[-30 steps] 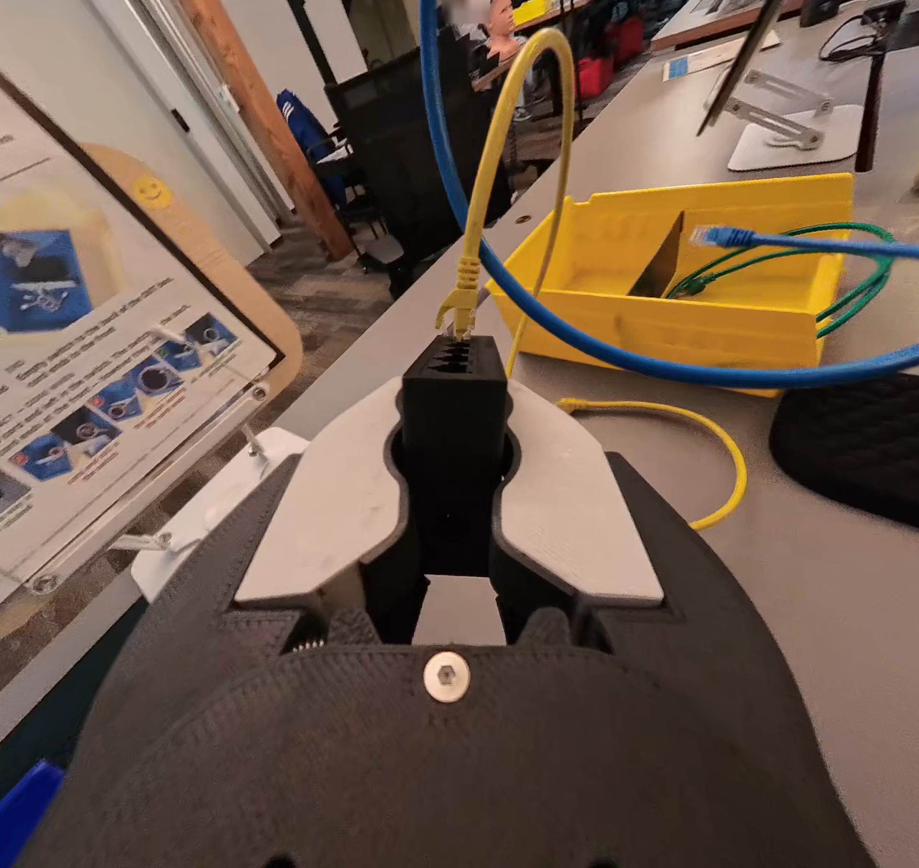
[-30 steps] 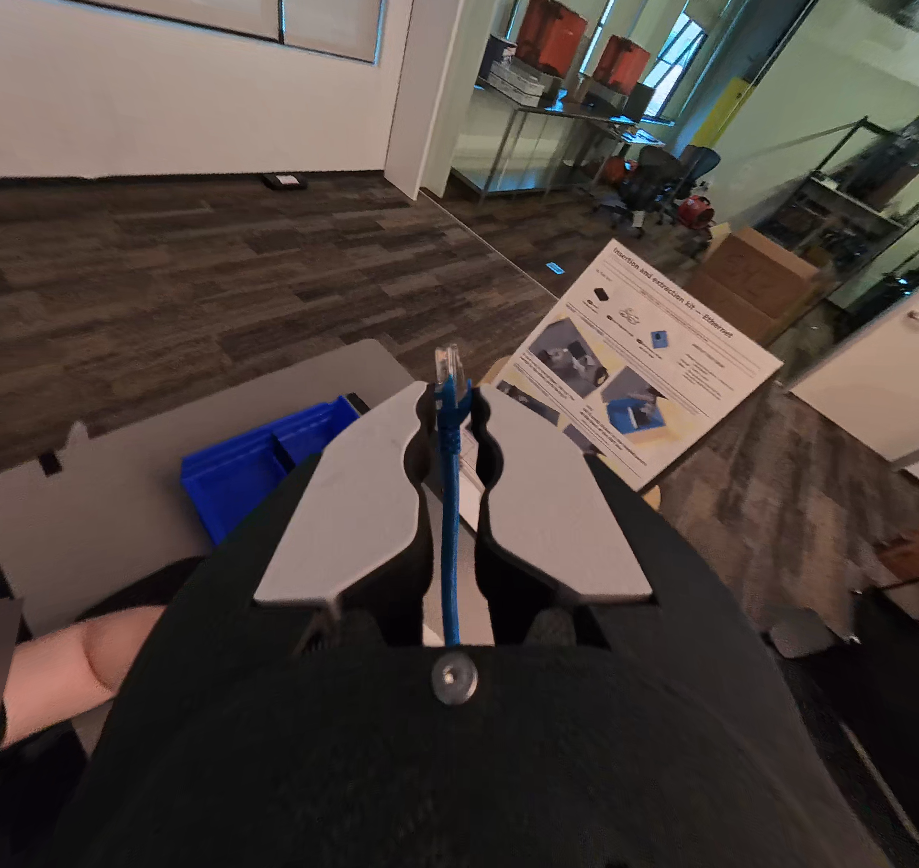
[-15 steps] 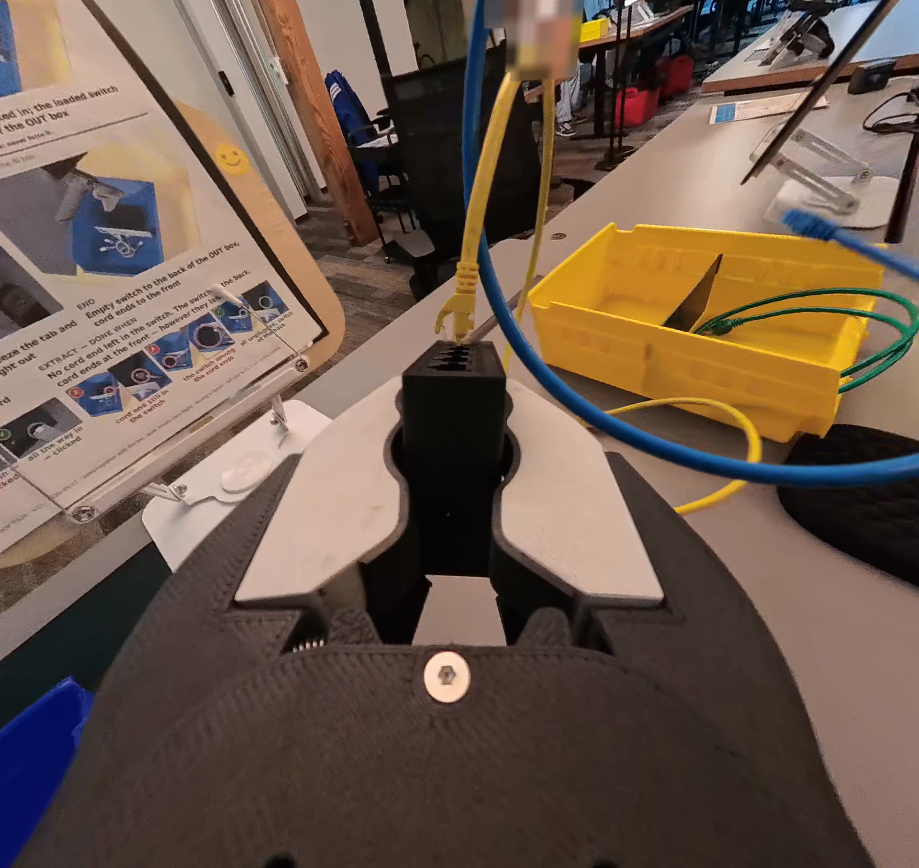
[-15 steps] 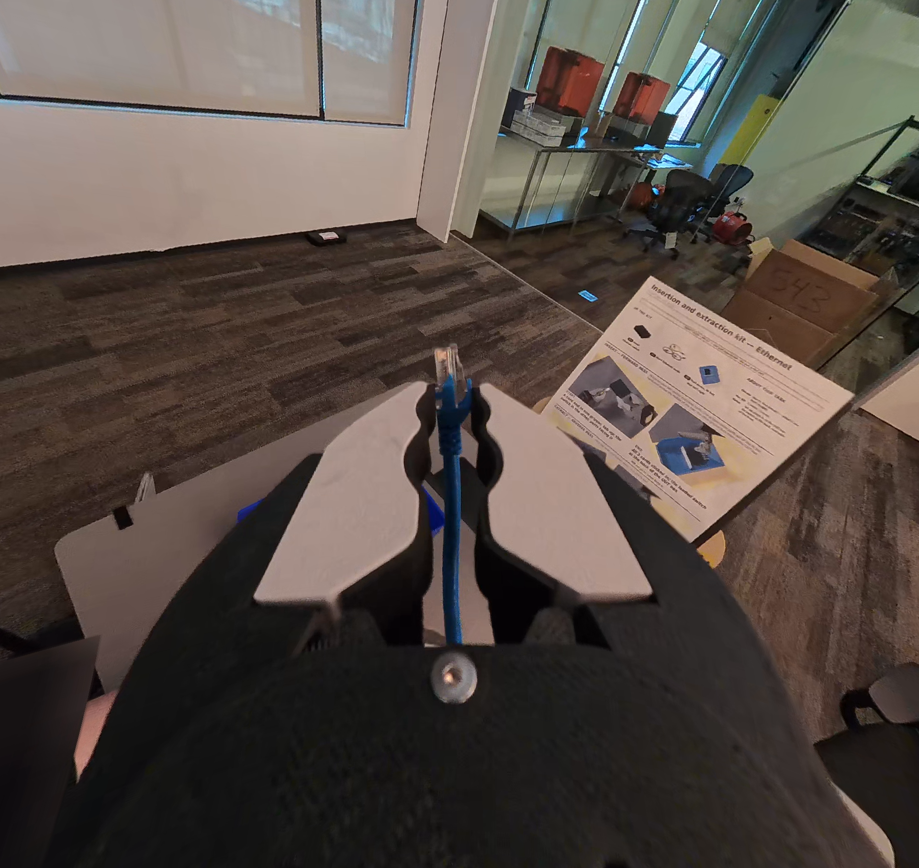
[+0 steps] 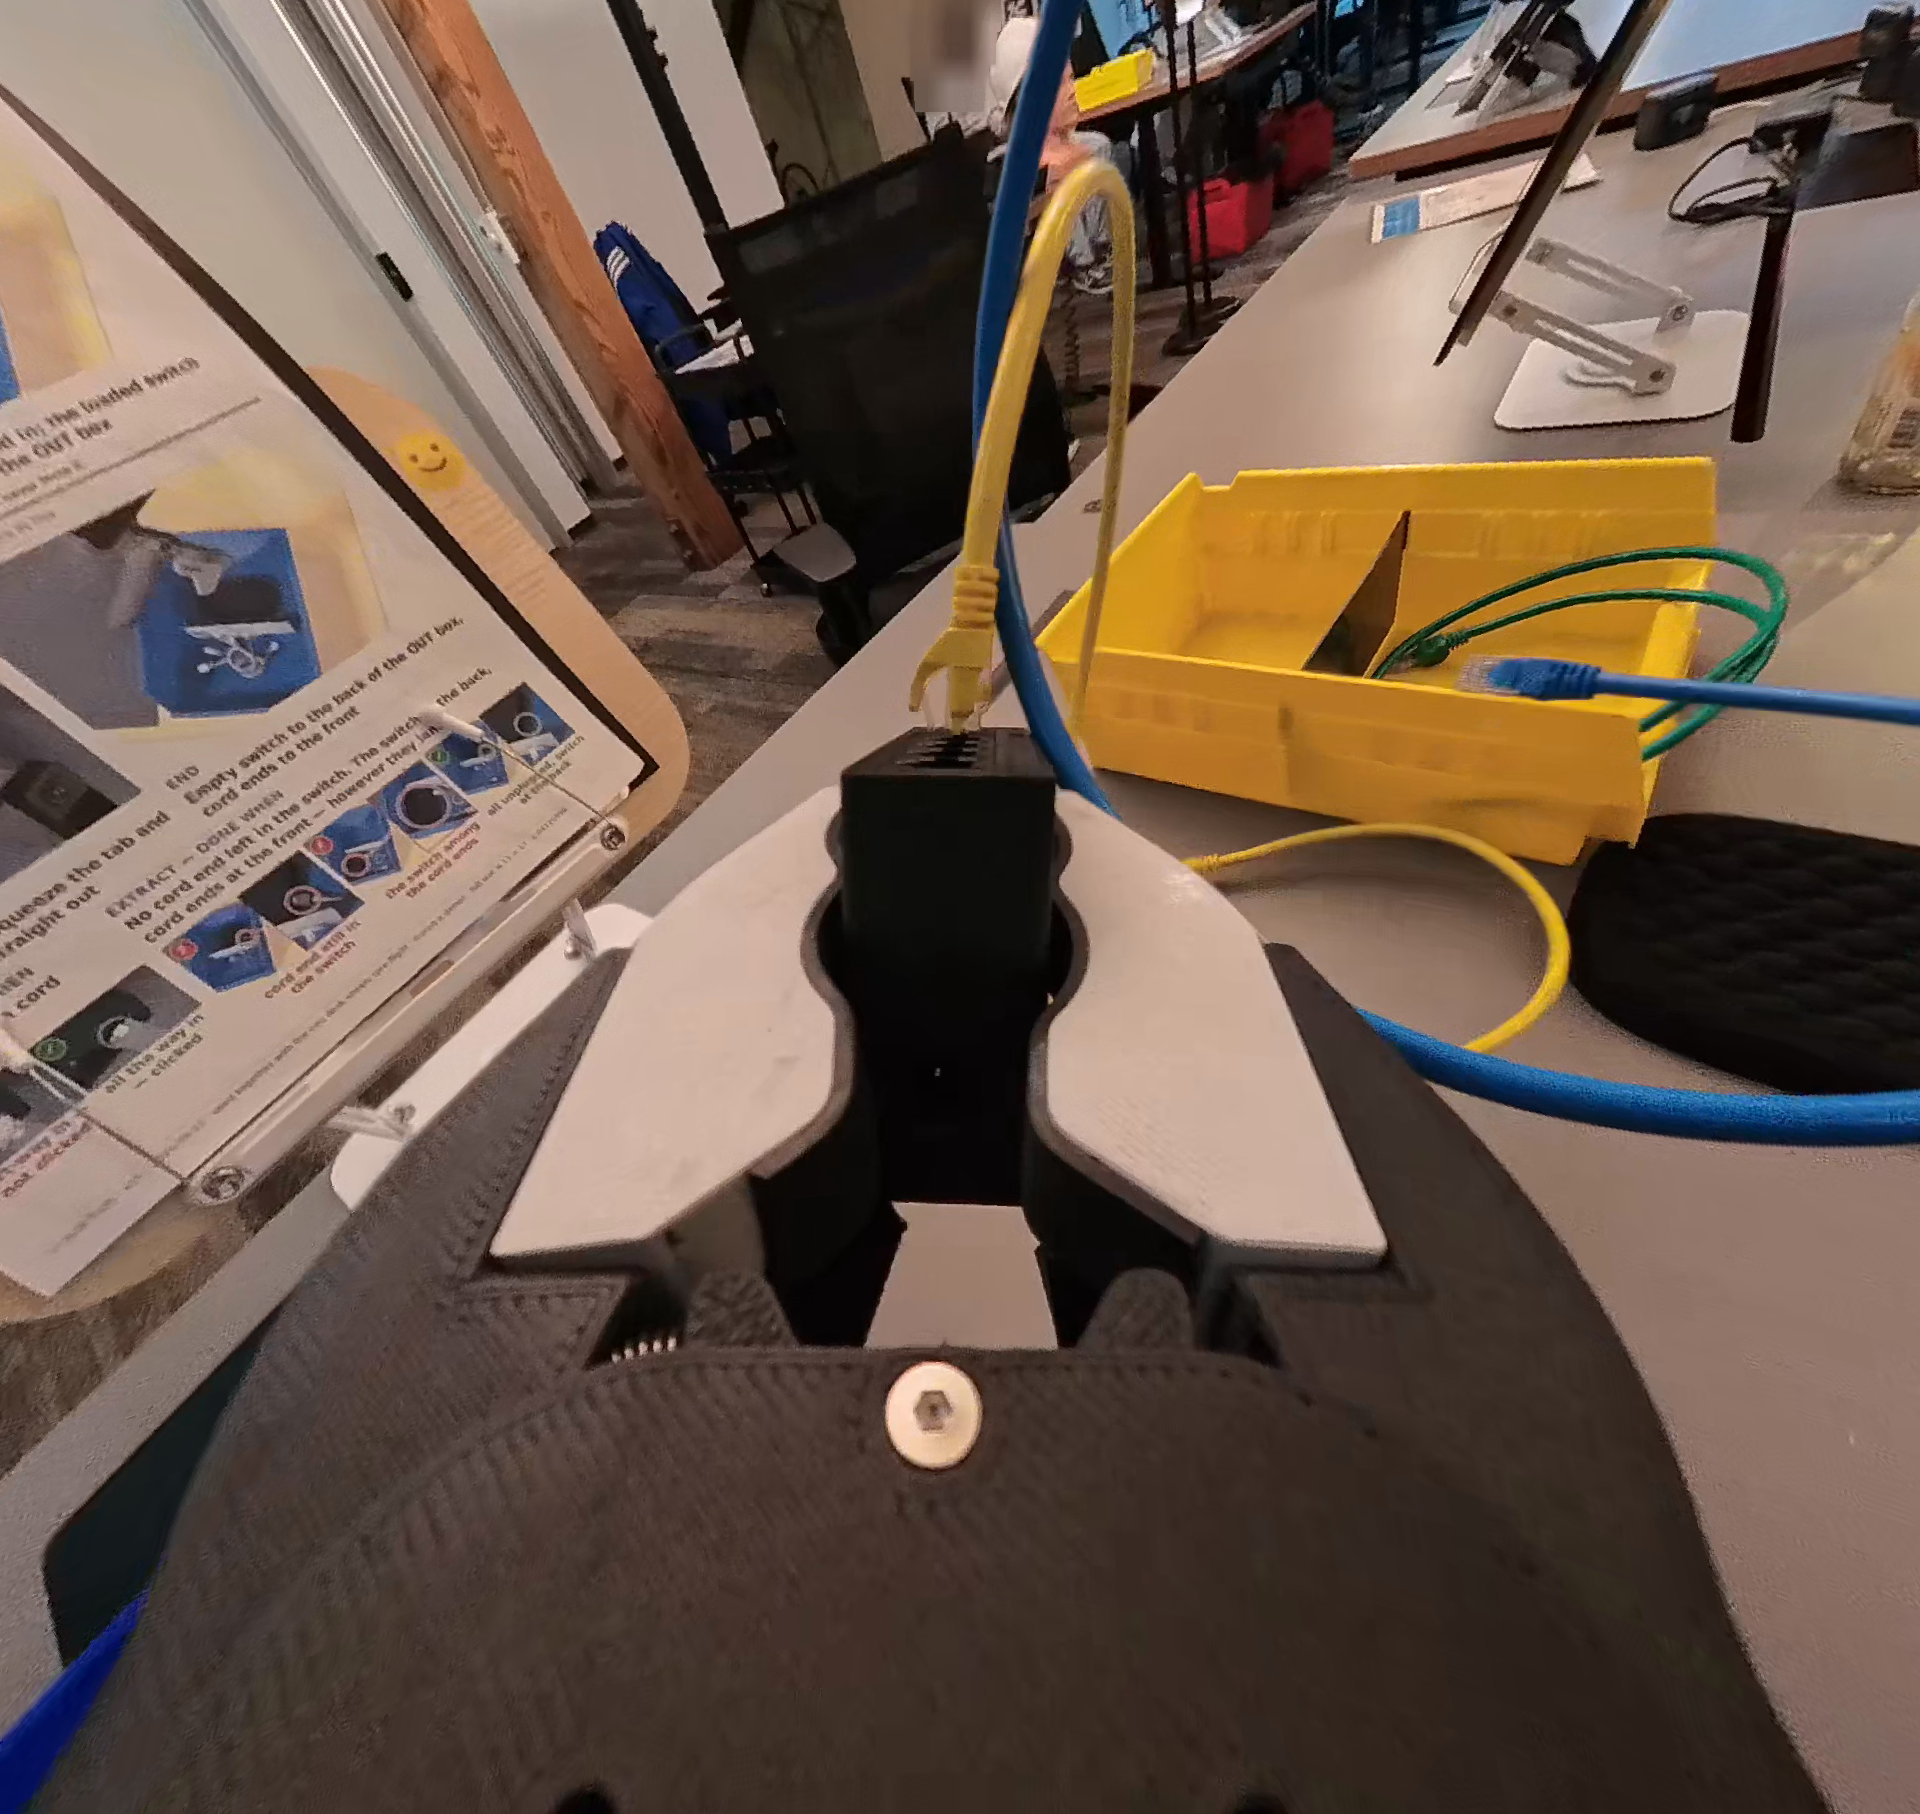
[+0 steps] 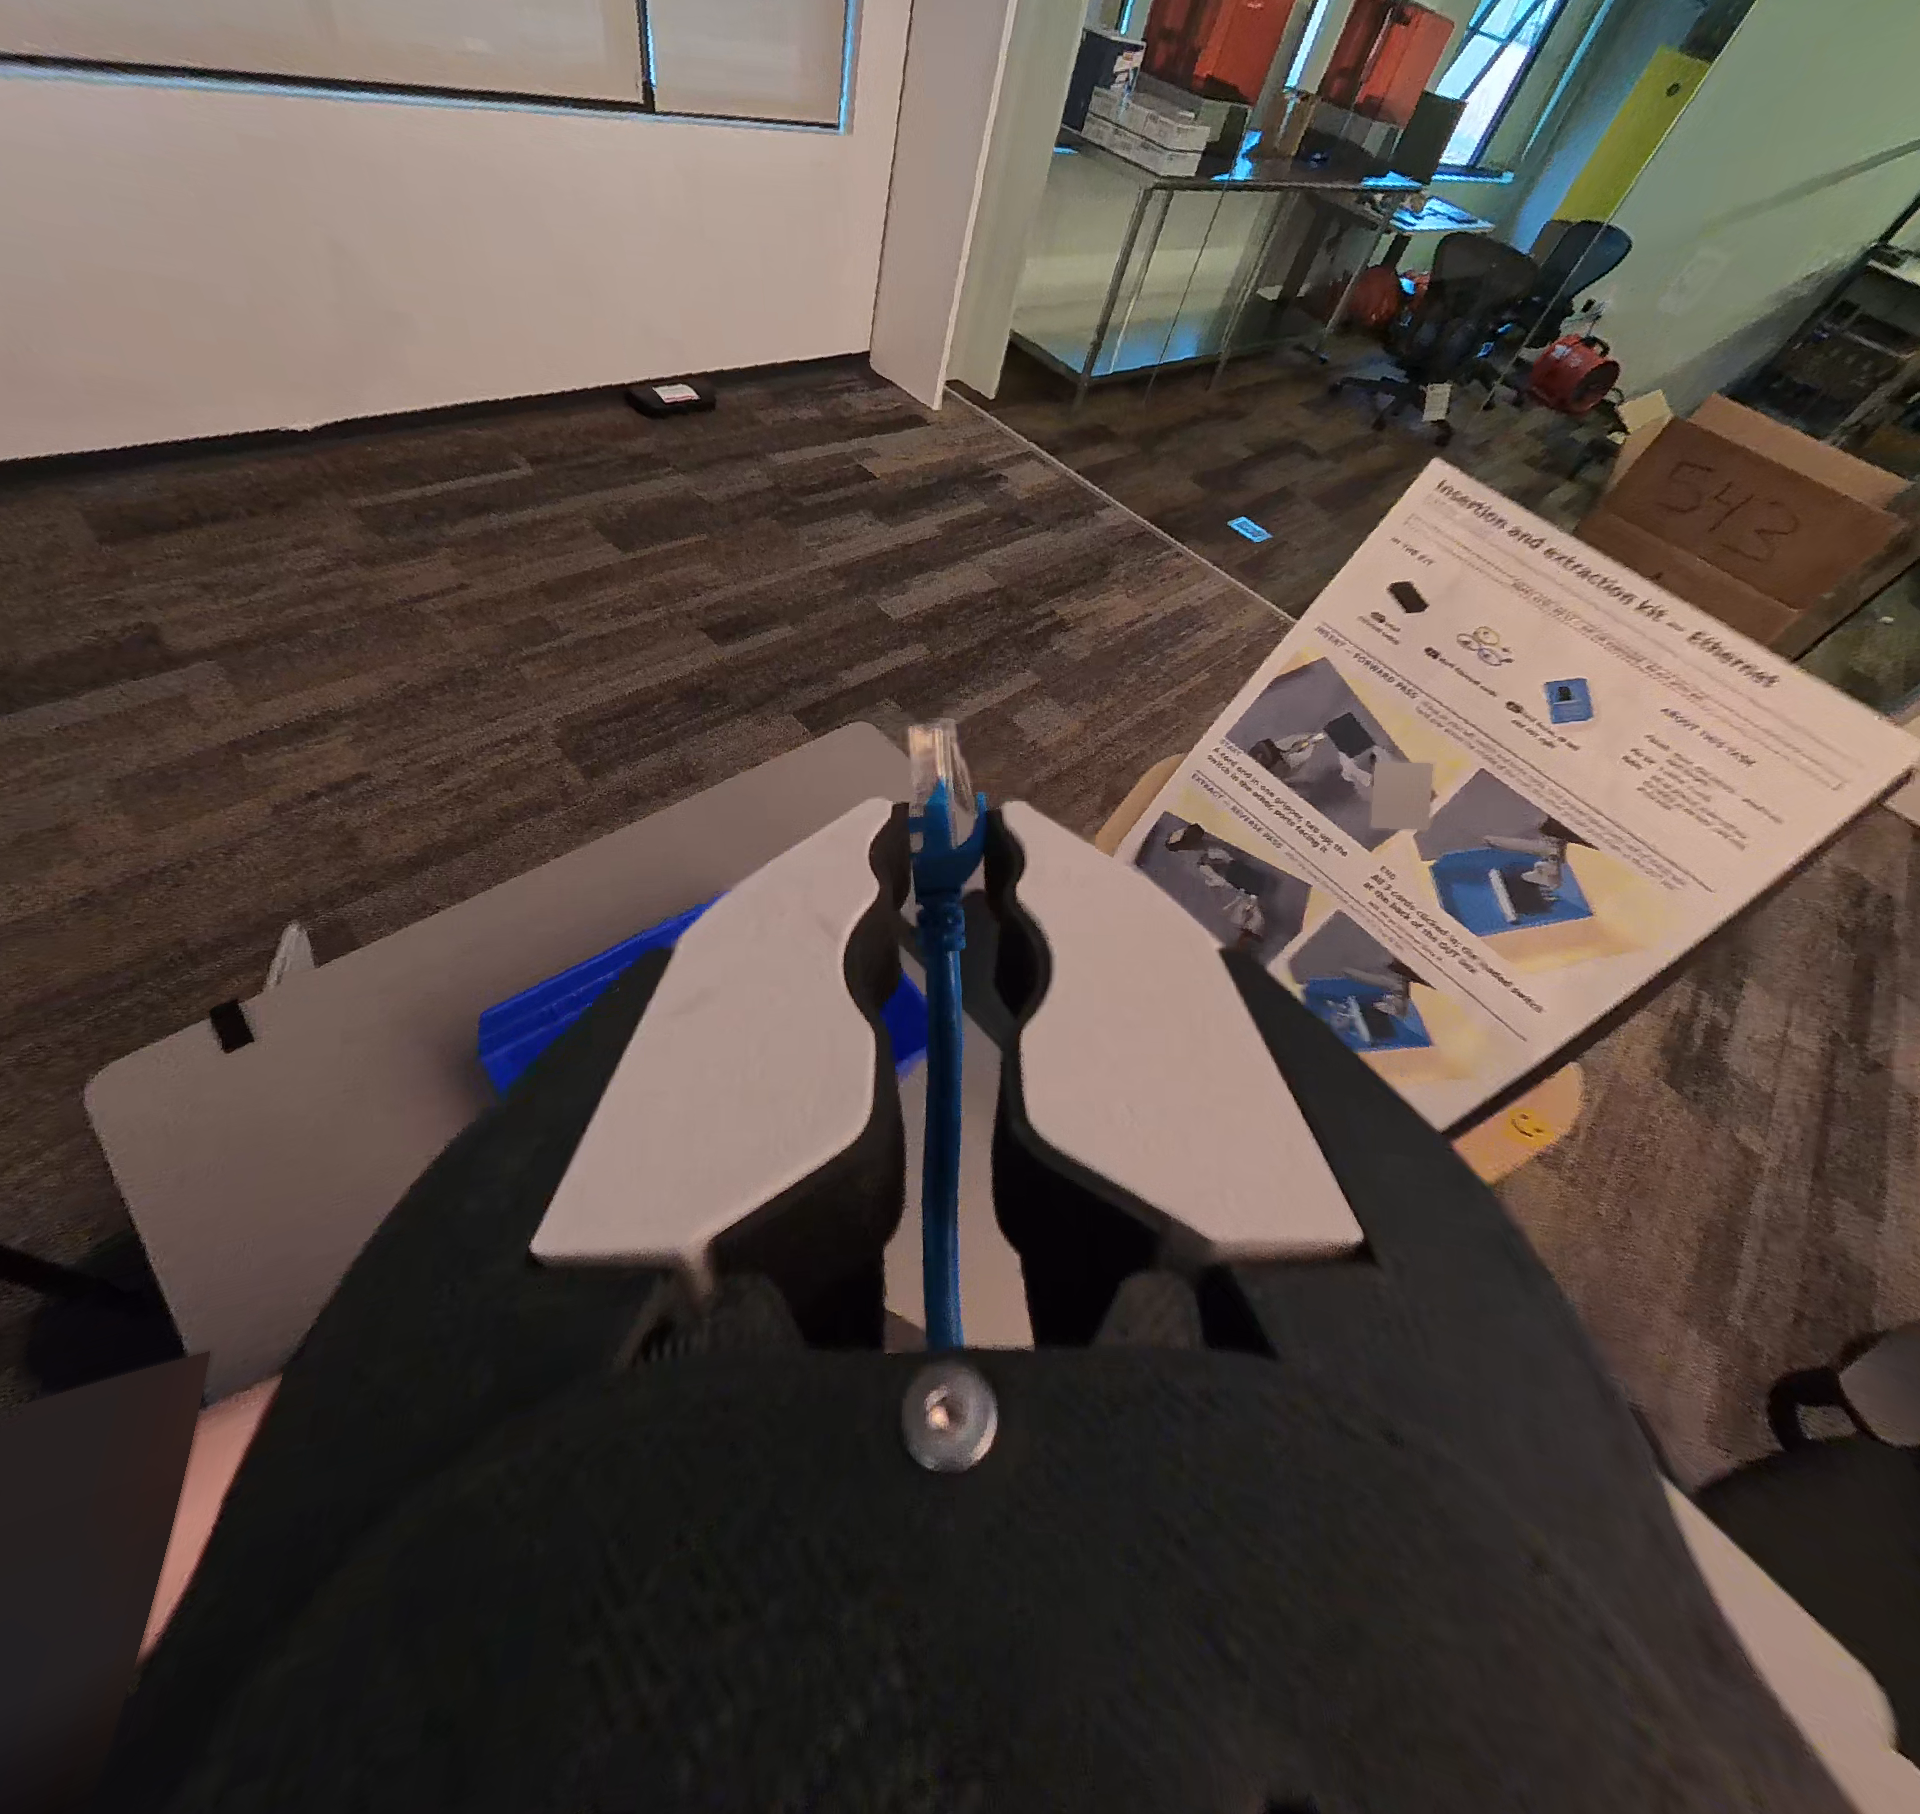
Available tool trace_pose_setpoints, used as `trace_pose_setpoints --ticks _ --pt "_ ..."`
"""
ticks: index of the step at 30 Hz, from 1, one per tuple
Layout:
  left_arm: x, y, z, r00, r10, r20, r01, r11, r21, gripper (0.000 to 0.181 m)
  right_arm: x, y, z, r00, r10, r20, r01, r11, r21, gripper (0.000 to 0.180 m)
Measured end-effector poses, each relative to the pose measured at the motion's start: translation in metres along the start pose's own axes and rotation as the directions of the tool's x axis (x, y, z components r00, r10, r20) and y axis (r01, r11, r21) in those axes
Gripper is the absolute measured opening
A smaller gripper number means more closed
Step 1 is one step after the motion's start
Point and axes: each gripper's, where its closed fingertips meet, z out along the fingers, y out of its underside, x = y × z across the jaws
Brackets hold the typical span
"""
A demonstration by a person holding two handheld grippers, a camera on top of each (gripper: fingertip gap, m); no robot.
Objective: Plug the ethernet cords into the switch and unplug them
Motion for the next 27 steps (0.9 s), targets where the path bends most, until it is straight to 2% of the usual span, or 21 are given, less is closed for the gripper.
trace_pose_setpoints --ticks 6,9,15,20,24,27 --pt "-0.006 -0.004 -0.003 1.0 -0.007 0.028 0.006 0.999 0.036 0.029 -0.023 -0.008 0.007 0.992 0.063 0.106 -0.067 0.997 0.04 0.014" --pt "-0.001 -0.003 0.002 0.999 -0.035 -0.027 0.037 0.998 0.06 0.029 -0.03 -0.015 0.01 0.994 0.027 0.101 -0.032 0.998 0.051 0.014" --pt "0.025 -0.011 0.002 0.961 -0.118 -0.252 0.152 0.981 0.118 0.029 -0.021 -0.021 0.004 0.999 -0.046 0.024 0.045 0.998 0.047 0.014" --pt "0.04 -0.021 -0.008 0.921 -0.11 -0.373 0.176 0.973 0.147 0.029 0.006 -0.011 -0.008 0.997 -0.068 -0.047 0.068 0.998 -0.006 0.014" --pt "0.043 -0.033 -0.019 0.905 -0.114 -0.41 0.202 0.963 0.178 0.029 0.024 -0.001 -0.019 0.996 -0.053 -0.073 0.05 0.998 -0.038 0.014" --pt "0.038 -0.038 -0.027 0.923 -0.091 -0.374 0.174 0.965 0.197 0.029 0.036 0.007 -0.026 0.993 -0.062 -0.1 0.055 0.996 -0.064 0.014"
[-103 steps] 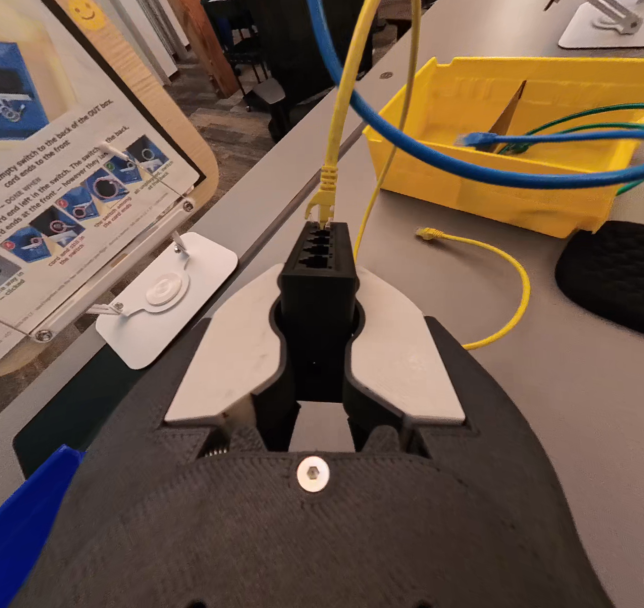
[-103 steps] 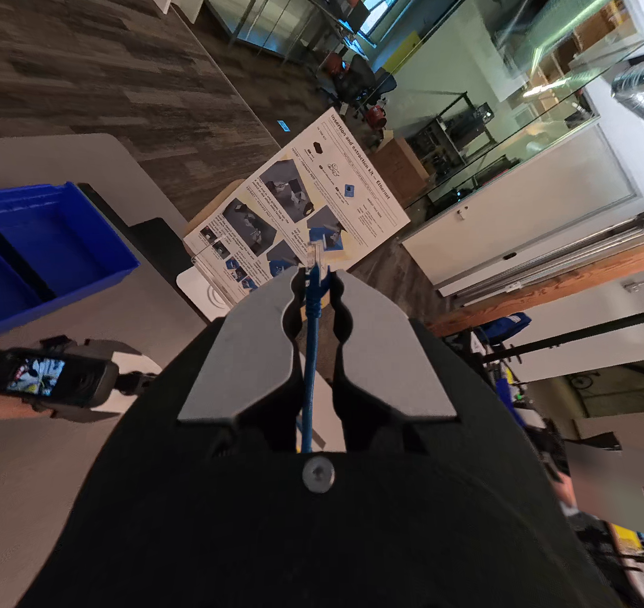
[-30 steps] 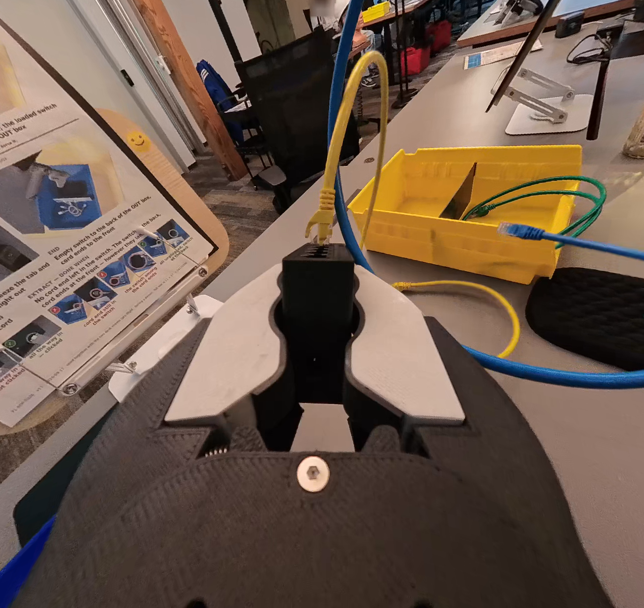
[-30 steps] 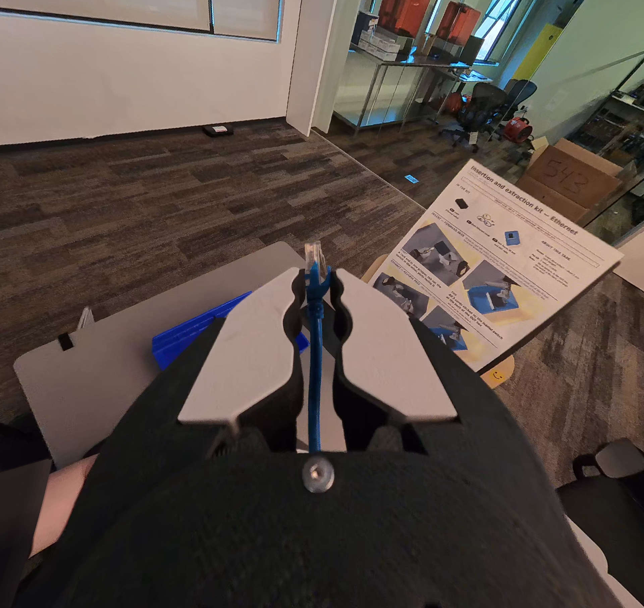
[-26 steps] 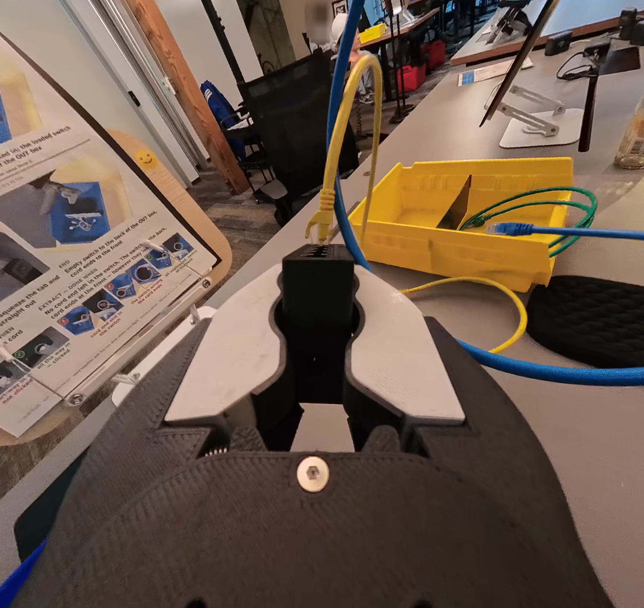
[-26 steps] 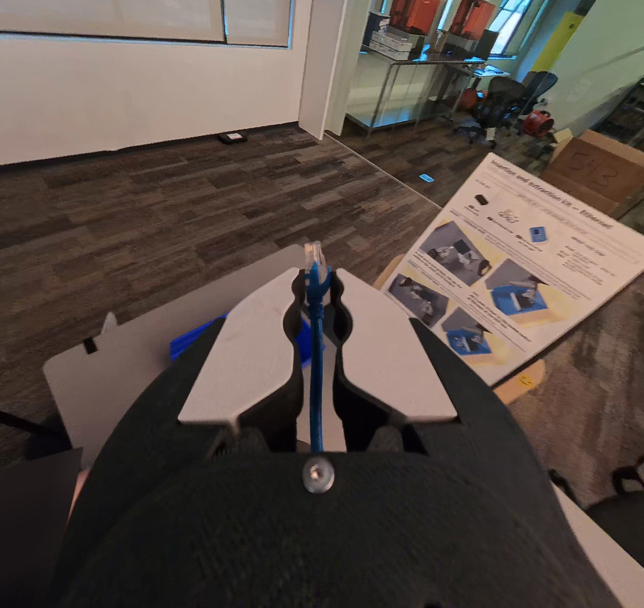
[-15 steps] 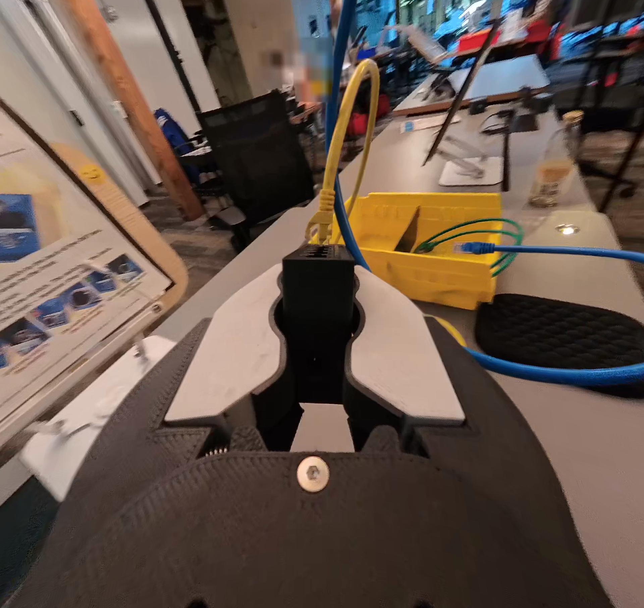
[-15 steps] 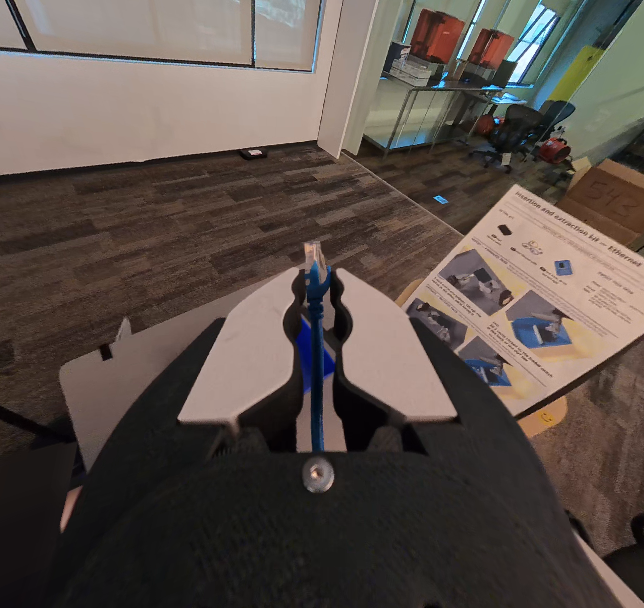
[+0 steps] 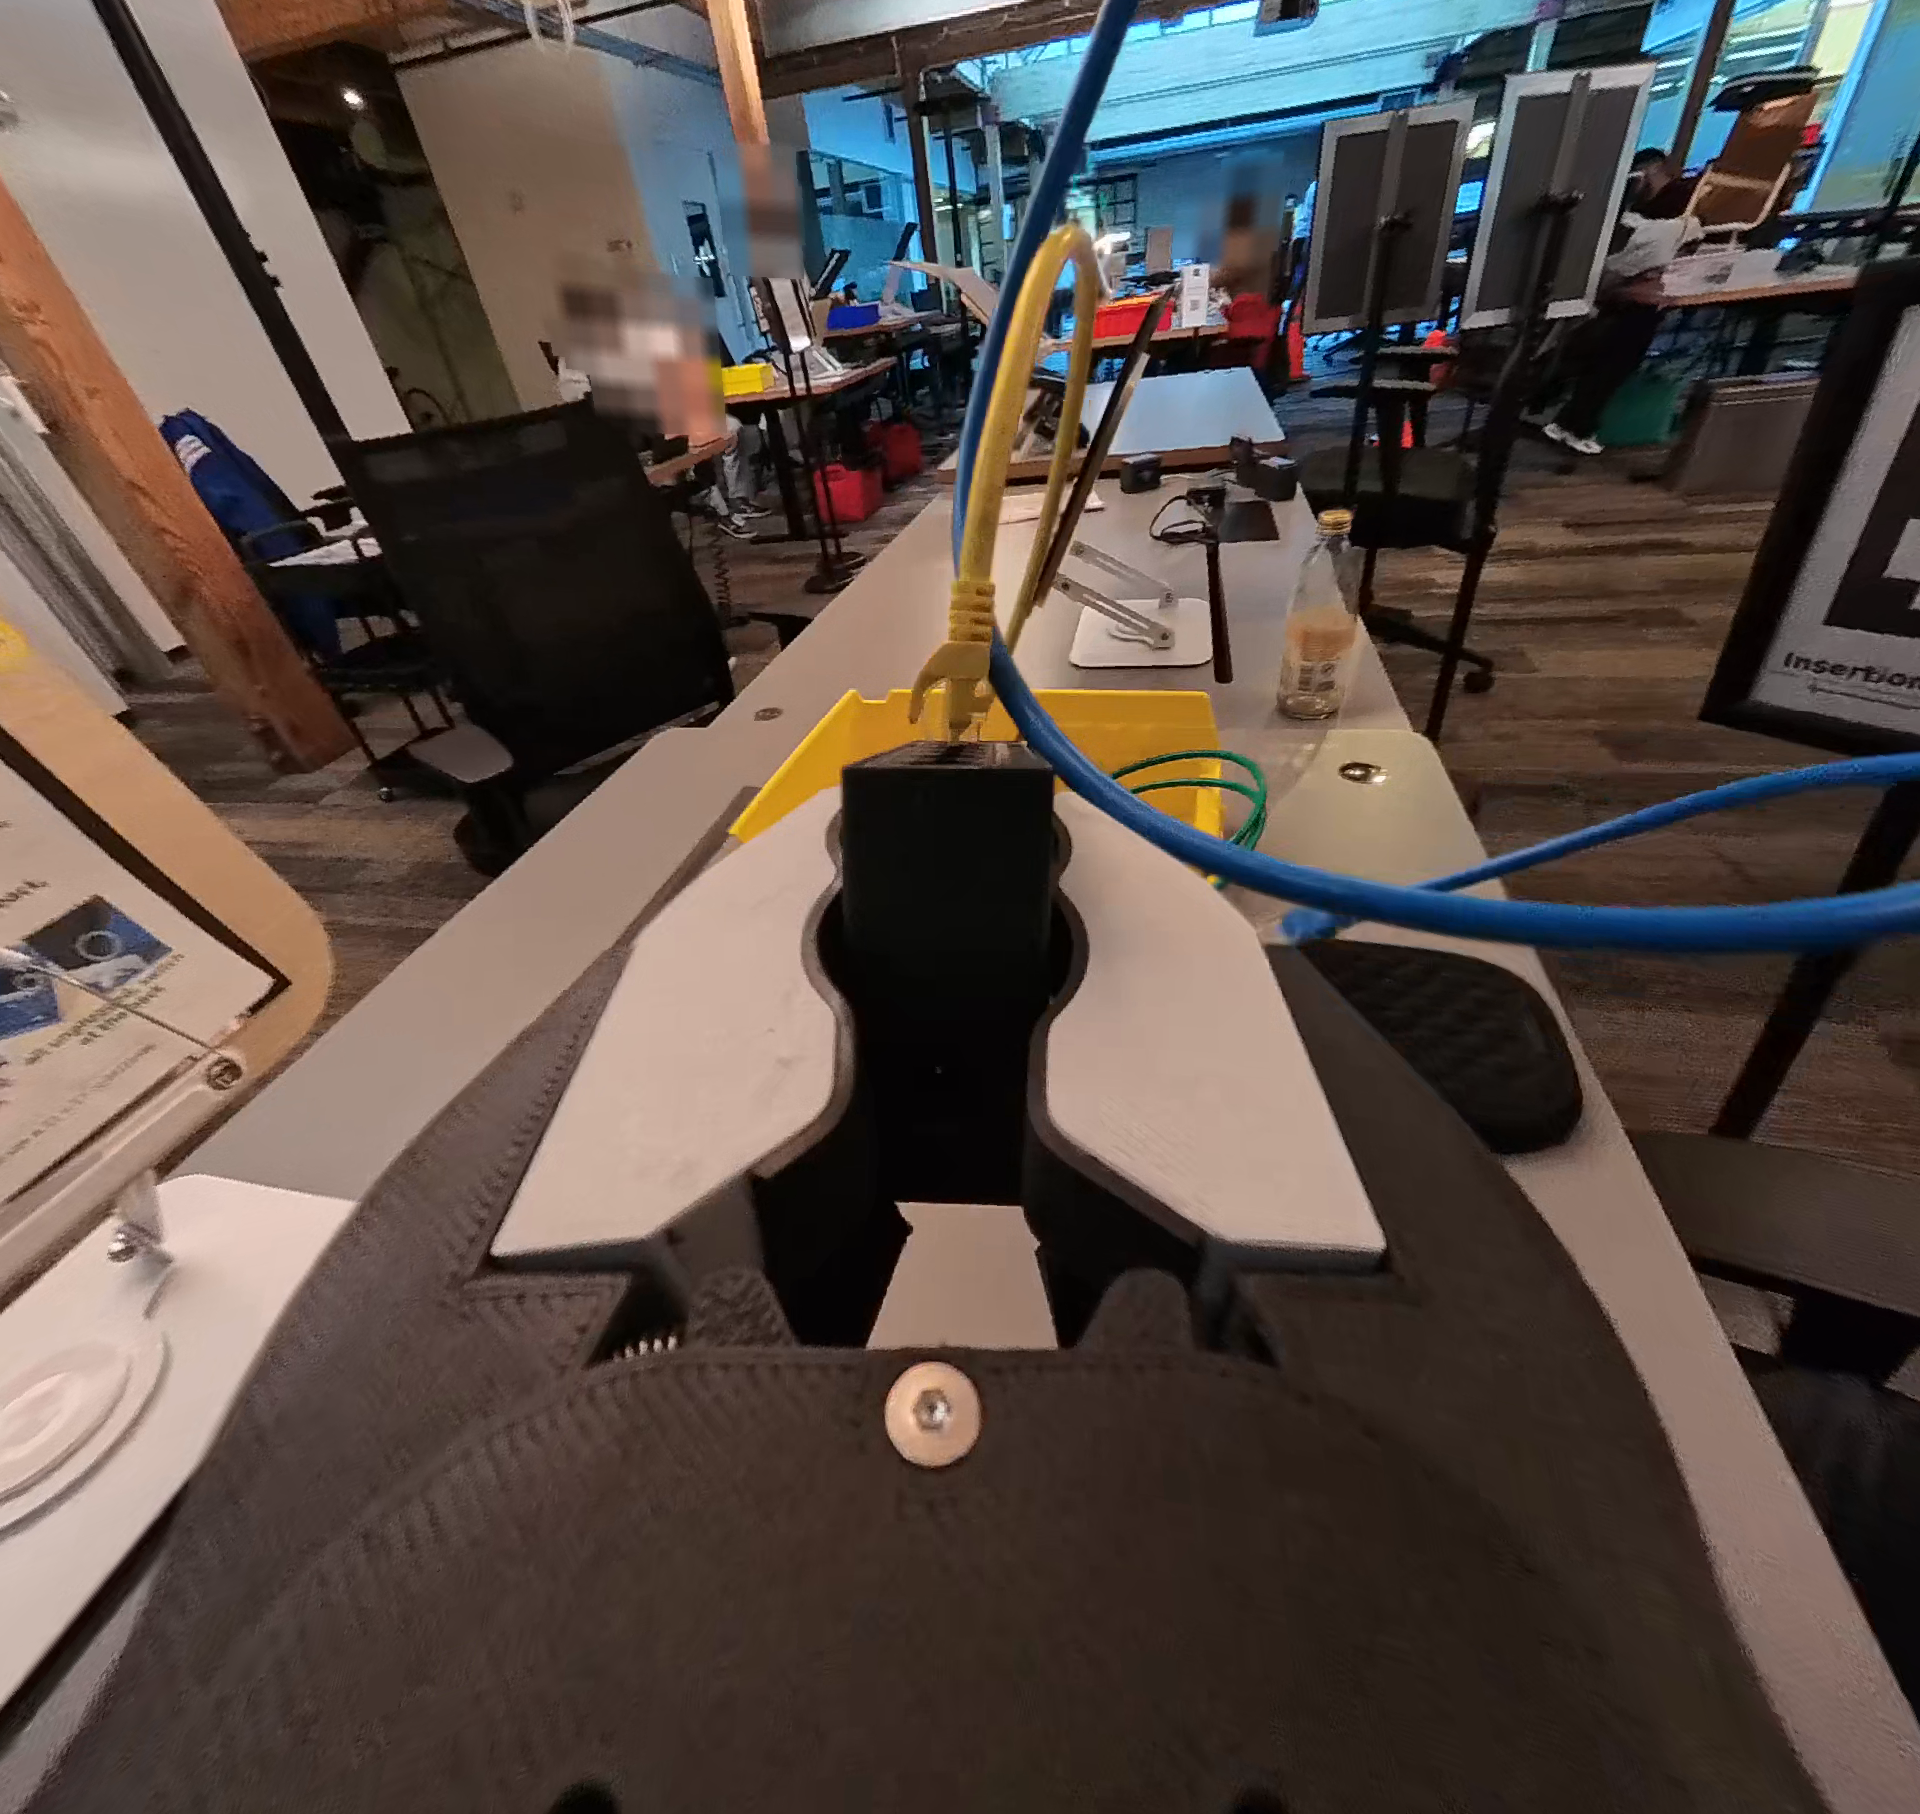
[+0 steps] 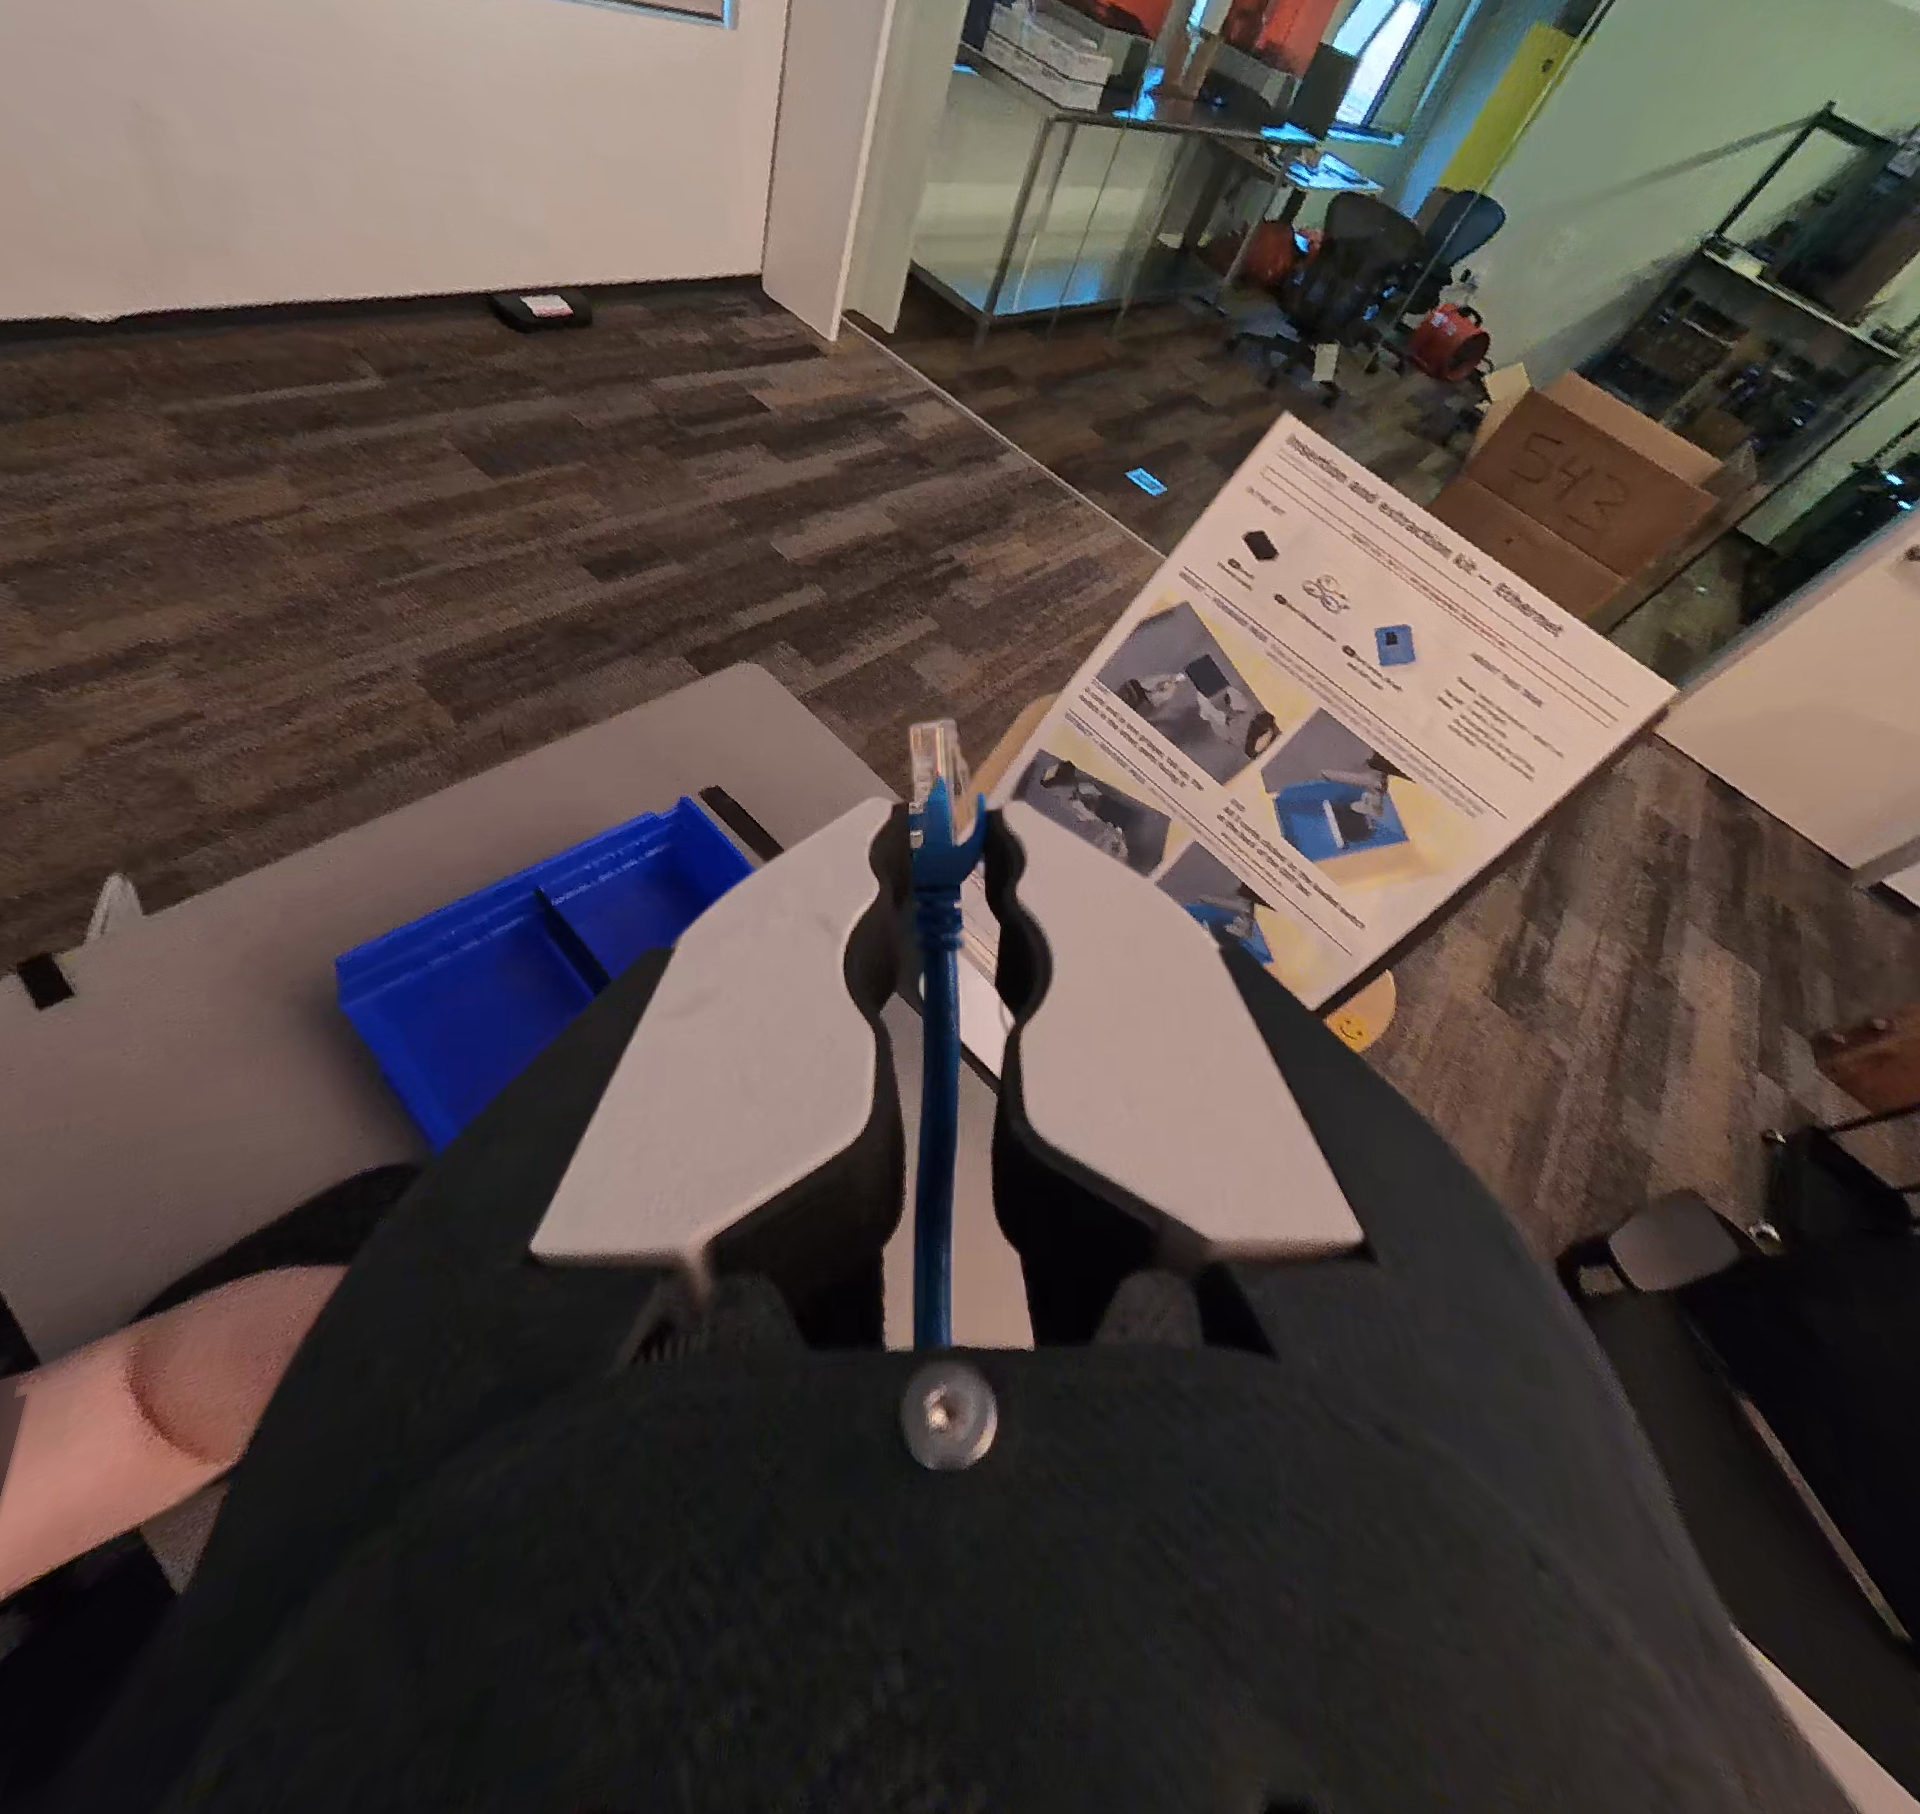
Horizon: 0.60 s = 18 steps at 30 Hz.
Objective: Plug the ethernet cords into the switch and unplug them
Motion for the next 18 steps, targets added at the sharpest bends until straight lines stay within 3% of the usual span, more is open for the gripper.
trace_pose_setpoints --ticks 6,13,18 --pt "-0.016 -0.009 -0.015 0.989 0.071 0.126 -0.071 0.997 -0.007 0.029 0.011 0.002 -0.007 1.0 0.016 -0.027 -0.016 1.0 0.0 0.014" --pt "-0.002 -0.021 -0.015 0.999 -0.004 0.032 0.001 0.996 0.088 0.029 0.021 -0.015 -0.003 0.995 0.036 -0.089 -0.033 0.999 0.036 0.014" --pt "-0.01 -0.01 -0.008 0.993 0.048 0.111 -0.052 0.998 0.03 0.029 0.023 -0.022 0.003 0.993 0.091 -0.071 -0.088 0.995 0.053 0.014"
